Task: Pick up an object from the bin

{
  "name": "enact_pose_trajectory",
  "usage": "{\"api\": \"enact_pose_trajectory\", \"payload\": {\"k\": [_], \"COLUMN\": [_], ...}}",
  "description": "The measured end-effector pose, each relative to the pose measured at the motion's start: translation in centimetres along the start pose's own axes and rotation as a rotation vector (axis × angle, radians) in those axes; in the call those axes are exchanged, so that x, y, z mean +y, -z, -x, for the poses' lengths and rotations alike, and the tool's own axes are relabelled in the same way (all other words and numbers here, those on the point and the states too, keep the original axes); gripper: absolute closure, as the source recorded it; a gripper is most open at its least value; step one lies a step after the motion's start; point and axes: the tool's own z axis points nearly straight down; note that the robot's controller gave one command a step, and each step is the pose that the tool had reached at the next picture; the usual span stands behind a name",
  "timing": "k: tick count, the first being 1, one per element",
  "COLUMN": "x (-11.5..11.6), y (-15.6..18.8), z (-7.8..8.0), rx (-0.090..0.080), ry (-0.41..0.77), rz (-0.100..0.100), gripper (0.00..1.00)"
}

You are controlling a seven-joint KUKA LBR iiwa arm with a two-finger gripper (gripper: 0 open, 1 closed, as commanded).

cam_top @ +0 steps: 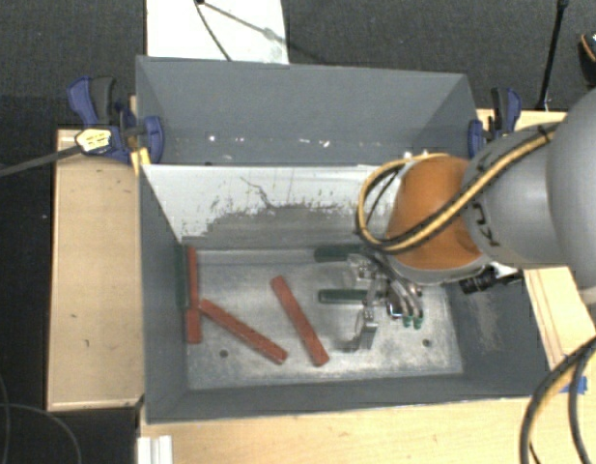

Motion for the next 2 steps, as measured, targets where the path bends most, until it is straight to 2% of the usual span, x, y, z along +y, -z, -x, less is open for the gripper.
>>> {"api": "enact_pose_trajectory", "payload": {"k": [1, 2], "x": [0.5, -0.2], "y": [0.1, 12.3], "z": [0.1, 1.0], "rx": [-0.004, -0.013], "ry": [0.01, -0.084], "rz": [0.003, 0.004], "gripper": [1.0, 1.0]}}
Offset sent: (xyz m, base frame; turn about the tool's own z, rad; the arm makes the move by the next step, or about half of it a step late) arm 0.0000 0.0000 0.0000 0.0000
